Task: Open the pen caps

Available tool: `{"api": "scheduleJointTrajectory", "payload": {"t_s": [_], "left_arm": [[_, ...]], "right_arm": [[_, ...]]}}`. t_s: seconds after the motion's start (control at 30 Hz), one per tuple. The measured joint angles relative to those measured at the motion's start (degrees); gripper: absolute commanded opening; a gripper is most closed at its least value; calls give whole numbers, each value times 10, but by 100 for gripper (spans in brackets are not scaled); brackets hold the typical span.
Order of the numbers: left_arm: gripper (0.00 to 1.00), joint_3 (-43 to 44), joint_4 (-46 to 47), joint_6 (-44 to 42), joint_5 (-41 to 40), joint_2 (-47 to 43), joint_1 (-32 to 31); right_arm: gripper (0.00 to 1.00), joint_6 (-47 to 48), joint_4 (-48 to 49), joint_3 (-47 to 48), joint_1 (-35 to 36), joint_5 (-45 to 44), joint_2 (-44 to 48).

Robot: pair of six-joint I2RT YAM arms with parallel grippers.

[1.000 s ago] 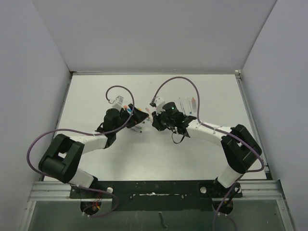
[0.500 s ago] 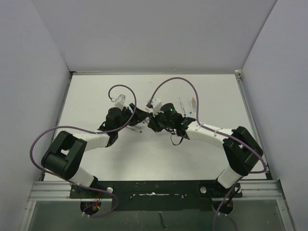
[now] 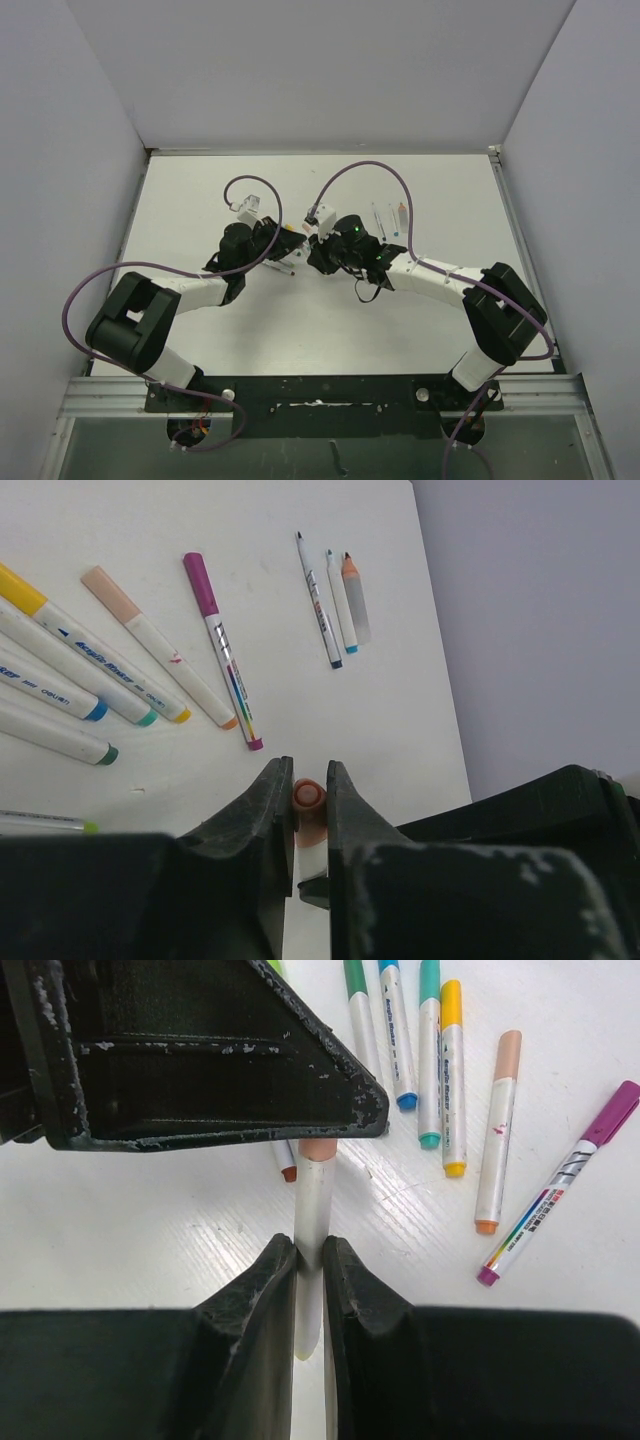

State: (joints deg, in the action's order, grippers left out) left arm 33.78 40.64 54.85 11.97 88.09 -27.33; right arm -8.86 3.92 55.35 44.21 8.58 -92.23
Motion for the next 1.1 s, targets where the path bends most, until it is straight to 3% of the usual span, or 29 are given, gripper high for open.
{"api": "scheduleJointTrajectory", "payload": {"t_s": [0.07,0.1,0.17,0.33,0.6,0.67,0.8,1.1], "left_arm": [[0,0,0,-1,0,0,0],[0,0,1,0,0,0,0],[0,0,2,1,0,0,0],[0,0,10,4,2,0,-1],[0,0,17,5,3,0,-12],[0,0,17,5,3,0,-15],[0,0,17,5,3,0,-17],[0,-7,16,5,-17,-8,-16]], "right_arm": [[0,1,1,0,0,0,0],[8,1,2,0,0,0,0],[37,1,2,-1,0,0,1],[47,7,3,-1,2,1,6],[37,10,3,-1,2,1,5],[28,10,3,0,2,1,5],[0,12,3,5,1,-2,2],[0,7,5,9,-1,-6,-5]]}}
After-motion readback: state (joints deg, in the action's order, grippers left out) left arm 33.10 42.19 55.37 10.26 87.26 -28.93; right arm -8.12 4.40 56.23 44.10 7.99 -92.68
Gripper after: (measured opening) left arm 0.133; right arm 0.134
